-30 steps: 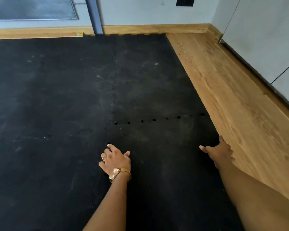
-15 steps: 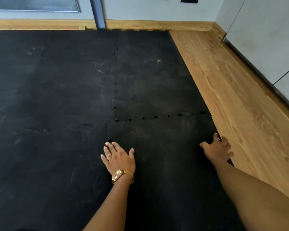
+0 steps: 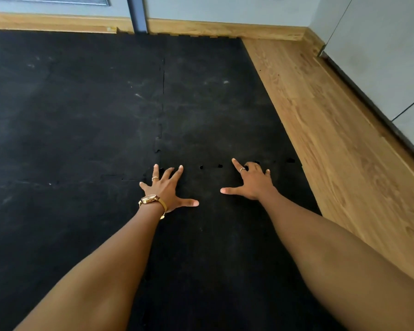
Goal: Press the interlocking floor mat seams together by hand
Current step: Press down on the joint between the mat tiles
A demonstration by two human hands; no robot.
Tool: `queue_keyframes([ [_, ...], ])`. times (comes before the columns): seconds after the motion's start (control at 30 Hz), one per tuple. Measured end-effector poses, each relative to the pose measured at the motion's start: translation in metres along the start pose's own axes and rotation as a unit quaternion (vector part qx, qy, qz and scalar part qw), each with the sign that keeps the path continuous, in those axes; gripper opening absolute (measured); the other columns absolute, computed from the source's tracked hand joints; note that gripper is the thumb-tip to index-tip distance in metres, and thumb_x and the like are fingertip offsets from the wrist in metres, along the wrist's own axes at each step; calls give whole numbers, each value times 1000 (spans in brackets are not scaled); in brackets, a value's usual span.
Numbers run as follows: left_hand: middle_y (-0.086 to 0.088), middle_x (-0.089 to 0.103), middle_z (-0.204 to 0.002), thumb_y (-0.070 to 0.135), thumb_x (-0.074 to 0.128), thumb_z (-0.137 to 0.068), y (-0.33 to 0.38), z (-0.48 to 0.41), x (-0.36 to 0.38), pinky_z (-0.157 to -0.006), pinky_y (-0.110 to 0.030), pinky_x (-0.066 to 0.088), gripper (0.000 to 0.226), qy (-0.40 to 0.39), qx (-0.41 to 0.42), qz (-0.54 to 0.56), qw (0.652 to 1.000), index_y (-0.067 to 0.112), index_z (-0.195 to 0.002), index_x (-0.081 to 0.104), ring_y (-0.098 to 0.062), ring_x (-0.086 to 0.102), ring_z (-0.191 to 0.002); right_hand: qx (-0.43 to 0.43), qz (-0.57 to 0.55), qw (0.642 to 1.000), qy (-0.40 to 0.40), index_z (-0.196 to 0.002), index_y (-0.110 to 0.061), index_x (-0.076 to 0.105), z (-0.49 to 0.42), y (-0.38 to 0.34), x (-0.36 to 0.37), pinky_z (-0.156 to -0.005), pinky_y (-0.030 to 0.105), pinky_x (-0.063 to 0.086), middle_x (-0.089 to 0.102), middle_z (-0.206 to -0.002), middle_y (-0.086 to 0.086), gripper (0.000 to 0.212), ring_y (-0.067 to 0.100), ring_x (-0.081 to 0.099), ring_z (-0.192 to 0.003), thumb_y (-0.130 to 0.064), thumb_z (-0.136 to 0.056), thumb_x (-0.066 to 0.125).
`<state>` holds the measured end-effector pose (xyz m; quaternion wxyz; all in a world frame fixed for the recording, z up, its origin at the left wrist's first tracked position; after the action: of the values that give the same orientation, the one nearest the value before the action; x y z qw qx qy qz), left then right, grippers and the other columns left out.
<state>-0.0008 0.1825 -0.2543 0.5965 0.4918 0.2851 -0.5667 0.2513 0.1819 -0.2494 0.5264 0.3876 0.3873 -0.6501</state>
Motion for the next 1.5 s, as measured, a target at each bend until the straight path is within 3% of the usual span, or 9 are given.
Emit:
queue_keyframes([
  [0.63, 4, 4, -161, 85, 62, -52, -3, 1, 6, -108, -73, 10, 121, -7, 35, -14, 999, 44, -149, 2, -30, -15, -146, 17, -7, 1000, -9, -151, -38, -1, 3, 0, 2, -112, 68, 15, 16, -159, 13, 111, 33, 8, -148, -80, -66, 57],
  [1.03, 7, 15, -157, 67, 83, -45, 3, 7, -8, -105, -75, 13, 125, -24, 16, 35, 999, 45, -148, 15, -27, -11, -146, 14, -25, 998, -51, -152, -36, 0, 10, -6, -9, -111, 68, 18, 12, -159, 14, 112, 35, 9, -147, -68, -69, 68],
  [1.2, 6, 12, -158, 71, 80, -45, 8, 8, 2, -105, -75, 10, 125, -12, 31, 22, 999, 46, -148, 13, -28, -12, -146, 20, -26, 999, -33, -152, -37, 1, 17, 6, -2, -111, 68, 20, 13, -159, 14, 110, 35, 11, -147, -64, -70, 70],
  [1.5, 5, 7, -159, 70, 78, -50, 13, 10, 4, -107, -73, 10, 125, -31, 22, -8, 999, 44, -149, 7, -28, -15, -146, 5, -60, 998, 19, -152, -34, 7, 28, 10, 8, -113, 66, 9, 14, -159, 12, 98, 31, 4, -148, -61, -78, 64],
])
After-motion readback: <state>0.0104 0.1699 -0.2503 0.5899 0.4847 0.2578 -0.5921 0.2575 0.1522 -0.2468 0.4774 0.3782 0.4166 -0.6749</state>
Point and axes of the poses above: each hand's wrist, its own z-axis away from the middle knuckle, its own x-axis out of the palm, y = z × x, the point moved 7 cm from there along -z, towards the middle knuckle
